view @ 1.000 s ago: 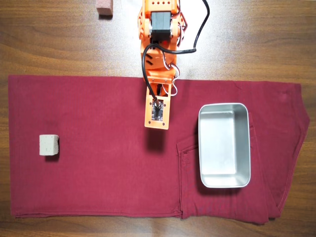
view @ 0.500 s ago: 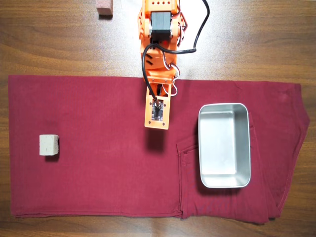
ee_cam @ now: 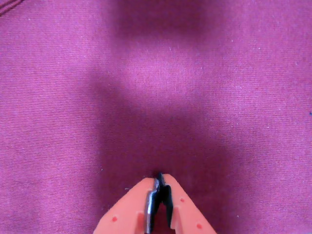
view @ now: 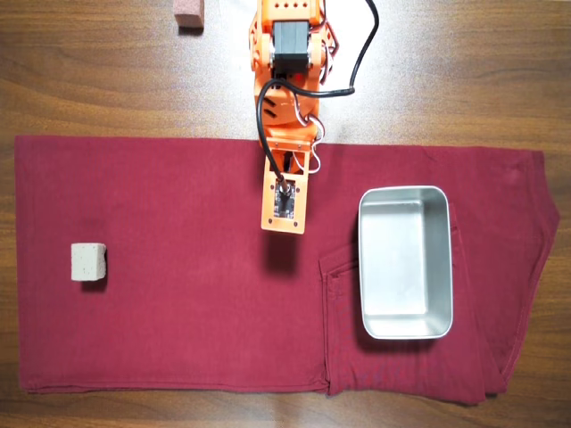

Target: Grab the cube

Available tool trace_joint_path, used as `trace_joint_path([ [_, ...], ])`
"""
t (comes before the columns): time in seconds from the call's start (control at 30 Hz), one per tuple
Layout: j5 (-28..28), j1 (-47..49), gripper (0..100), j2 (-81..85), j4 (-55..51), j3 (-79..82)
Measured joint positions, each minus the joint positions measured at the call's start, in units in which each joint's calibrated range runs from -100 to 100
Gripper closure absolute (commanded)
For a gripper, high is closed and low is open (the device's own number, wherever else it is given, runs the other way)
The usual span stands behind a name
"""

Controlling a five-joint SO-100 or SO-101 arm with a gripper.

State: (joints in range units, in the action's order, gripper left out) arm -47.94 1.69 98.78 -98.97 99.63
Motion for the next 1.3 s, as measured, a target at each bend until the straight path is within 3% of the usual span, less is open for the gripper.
trace_joint_path([
  [0.1,-0.3,-2.0,92,-0.9,0.6,-0.1],
  [0.23,-1.9,-12.1,72,-24.5,15.6,-16.5],
  [0.43,-5.3,-35.7,62,-68.7,23.5,-60.5],
  [0.63,-6.4,-55.9,56,-80.6,39.9,-67.8],
  [0.77,-6.1,-62.1,55,-89.2,50.5,-70.3],
  [0.97,-4.4,-63.0,54,-106.4,52.2,-84.1],
  [1.3,-4.0,-63.0,54,-120.9,57.1,-92.9],
])
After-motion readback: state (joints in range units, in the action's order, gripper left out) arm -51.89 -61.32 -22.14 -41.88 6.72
